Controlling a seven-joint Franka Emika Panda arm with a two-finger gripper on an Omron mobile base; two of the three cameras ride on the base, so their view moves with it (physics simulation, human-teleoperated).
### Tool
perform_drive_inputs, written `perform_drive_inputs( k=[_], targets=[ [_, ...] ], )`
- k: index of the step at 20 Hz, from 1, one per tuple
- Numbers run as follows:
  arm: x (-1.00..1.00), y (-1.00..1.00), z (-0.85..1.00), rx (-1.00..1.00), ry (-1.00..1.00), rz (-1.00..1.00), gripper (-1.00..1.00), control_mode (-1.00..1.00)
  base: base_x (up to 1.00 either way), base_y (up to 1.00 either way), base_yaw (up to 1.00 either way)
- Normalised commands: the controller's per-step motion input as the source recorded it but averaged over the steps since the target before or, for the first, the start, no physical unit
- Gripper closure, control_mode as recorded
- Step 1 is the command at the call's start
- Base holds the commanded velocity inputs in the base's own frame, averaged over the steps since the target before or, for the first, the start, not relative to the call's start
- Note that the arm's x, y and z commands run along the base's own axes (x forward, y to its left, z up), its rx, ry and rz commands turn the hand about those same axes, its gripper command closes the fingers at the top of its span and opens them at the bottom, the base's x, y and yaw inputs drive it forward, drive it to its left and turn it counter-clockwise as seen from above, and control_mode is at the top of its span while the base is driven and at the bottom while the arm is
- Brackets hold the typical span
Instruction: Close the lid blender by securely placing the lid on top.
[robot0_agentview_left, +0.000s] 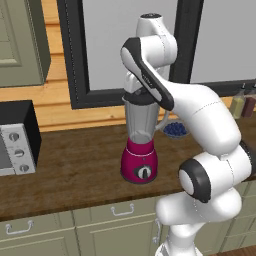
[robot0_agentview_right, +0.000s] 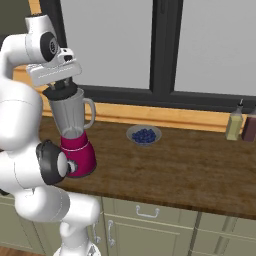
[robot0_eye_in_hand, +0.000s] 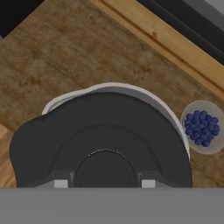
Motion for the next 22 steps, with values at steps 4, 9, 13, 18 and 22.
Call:
perform_drive_inputs(
  k=[4, 9, 13, 18, 22],
  targets=[
    [0.10, -0.10, 0.00, 0.00, 0.00, 0.00, 1.00, -1.00, 0.00, 0.00, 0.00],
    [0.09, -0.19, 0.00, 0.00, 0.00, 0.00, 1.00, -1.00, 0.00, 0.00, 0.00],
    [0.22, -0.09, 0.00, 0.00, 0.00, 0.00, 1.00, -1.00, 0.00, 0.00, 0.00],
    [0.32, 0.00, 0.00, 0.00, 0.00, 0.00, 1.00, -1.00, 0.00, 0.00, 0.00],
    [0.31, 0.00, 0.00, 0.00, 0.00, 0.00, 1.00, -1.00, 0.00, 0.00, 0.00]
  ],
)
